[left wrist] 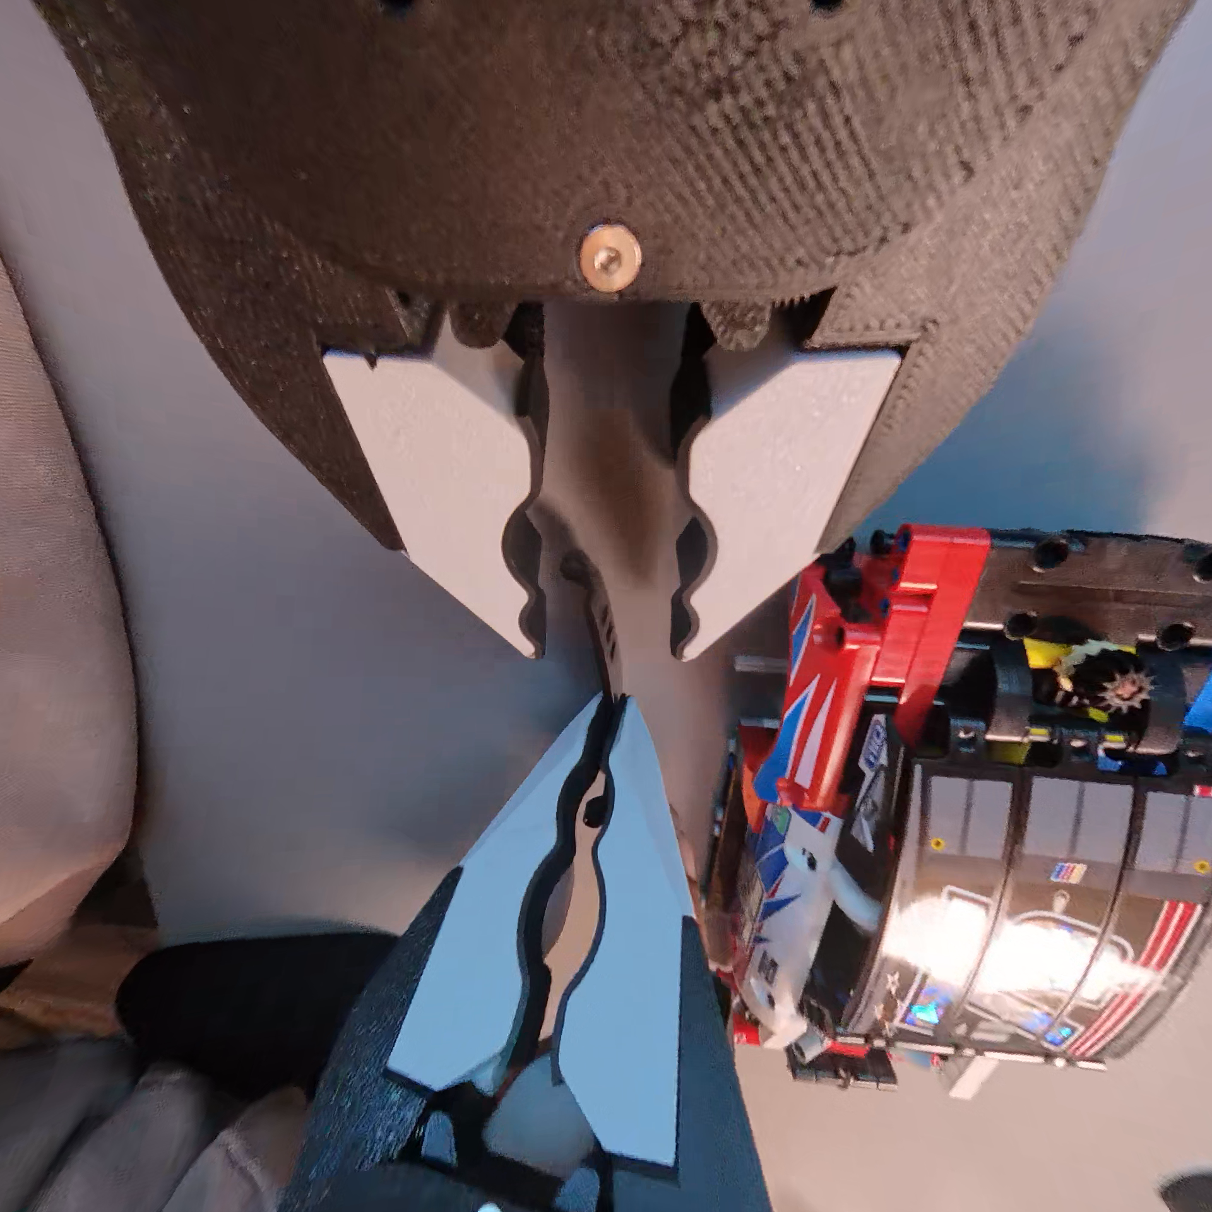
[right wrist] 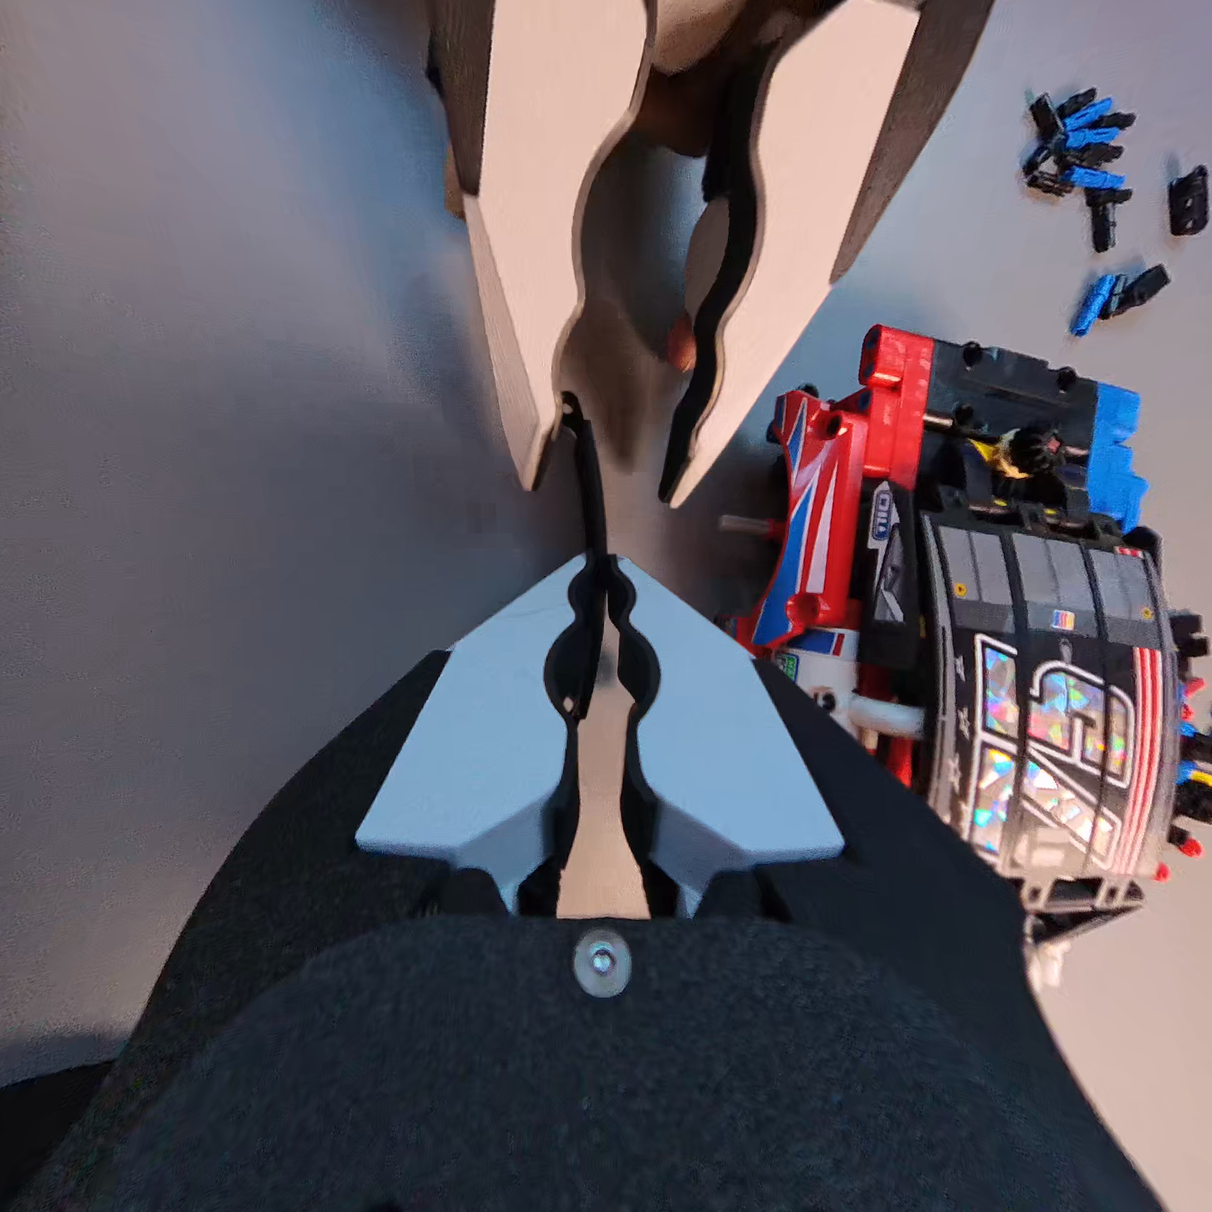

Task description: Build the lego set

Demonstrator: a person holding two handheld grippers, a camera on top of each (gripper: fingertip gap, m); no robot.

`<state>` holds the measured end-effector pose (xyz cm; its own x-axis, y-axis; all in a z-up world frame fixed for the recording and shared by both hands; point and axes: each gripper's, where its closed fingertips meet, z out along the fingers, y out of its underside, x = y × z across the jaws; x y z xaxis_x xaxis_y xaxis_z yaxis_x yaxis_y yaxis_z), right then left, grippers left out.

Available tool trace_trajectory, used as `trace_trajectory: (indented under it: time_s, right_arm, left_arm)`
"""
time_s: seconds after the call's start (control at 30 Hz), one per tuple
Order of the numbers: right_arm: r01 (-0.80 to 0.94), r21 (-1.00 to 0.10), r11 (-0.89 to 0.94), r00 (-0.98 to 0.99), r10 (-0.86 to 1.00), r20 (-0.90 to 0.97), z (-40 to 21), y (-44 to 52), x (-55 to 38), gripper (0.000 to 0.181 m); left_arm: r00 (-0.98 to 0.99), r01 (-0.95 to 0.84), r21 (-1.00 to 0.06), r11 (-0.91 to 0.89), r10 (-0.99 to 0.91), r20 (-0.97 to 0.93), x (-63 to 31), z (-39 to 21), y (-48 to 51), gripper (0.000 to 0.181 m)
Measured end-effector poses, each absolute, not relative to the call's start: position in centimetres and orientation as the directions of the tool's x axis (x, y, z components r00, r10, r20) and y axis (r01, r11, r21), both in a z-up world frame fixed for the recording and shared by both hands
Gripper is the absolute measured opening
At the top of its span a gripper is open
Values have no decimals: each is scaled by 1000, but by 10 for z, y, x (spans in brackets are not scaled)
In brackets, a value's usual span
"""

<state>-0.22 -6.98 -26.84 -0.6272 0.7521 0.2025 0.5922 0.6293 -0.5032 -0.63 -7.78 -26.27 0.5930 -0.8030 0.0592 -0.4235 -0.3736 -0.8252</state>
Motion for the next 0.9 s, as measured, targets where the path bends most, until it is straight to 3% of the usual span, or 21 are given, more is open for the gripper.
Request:
trace_trajectory:
  time_s: [0.23,0.5,0.53,0.7,0.9]
  right_arm:
    - [590,-536,604,-584,777,234,-270,-66,-10,11]
    - [505,-742,440,-430,874,226,-192,-30,11,31]
    - [507,-747,431,-388,888,248,-183,-15,12,40]
    - [650,-628,427,-324,904,280,-201,53,16,100]
    - [710,-524,470,-444,877,185,-249,54,0,111]
  left_arm:
    - [634,-519,-783,-343,-769,-83,-19,-273,-71,0]
    - [616,-510,-795,-328,-784,-71,-26,-267,-74,0]
    - [609,-494,-807,-324,-791,-55,-26,-264,-75,0]
    - [604,-404,-864,-301,-797,-4,-31,-246,-74,0]
    - [725,-121,-965,-234,-685,75,-68,-195,-53,0]
